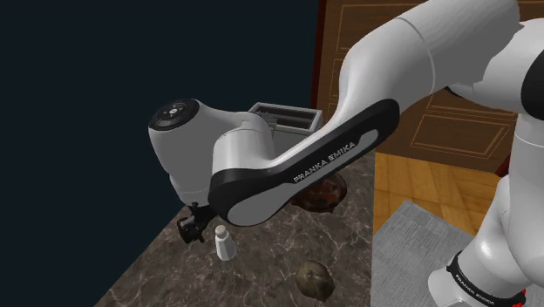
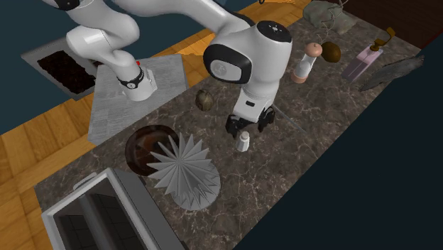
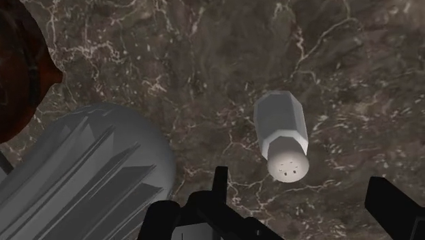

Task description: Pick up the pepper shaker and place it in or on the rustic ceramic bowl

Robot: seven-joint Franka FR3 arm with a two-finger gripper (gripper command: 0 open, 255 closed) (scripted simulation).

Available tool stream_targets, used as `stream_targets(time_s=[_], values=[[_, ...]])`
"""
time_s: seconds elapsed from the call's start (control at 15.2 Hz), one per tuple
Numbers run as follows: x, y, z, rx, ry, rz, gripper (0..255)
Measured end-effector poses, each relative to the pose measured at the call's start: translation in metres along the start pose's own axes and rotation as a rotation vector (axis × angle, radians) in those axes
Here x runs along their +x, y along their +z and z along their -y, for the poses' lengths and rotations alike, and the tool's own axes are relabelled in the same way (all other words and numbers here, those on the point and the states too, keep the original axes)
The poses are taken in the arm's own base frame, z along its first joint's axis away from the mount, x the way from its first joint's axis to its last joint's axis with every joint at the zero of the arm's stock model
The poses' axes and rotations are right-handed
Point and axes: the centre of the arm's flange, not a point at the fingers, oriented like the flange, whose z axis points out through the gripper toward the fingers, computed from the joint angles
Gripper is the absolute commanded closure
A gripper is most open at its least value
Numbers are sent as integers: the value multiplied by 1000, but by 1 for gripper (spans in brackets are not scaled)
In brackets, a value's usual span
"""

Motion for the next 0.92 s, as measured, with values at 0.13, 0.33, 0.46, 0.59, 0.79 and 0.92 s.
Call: stream_targets(time_s=[0.13, 0.33, 0.46, 0.59, 0.79, 0.92], values=[[0, 11, 1, 0, 0, 0, 0], [0, 26, 0, 0, 0, -1, 0], [0, 32, 0, 0, 0, -1, 0], [0, 33, 0, 0, 0, -1, 0], [0, 34, 0, 0, 0, -1, 0], [0, 34, 0, 0, 0, -1, 255]])
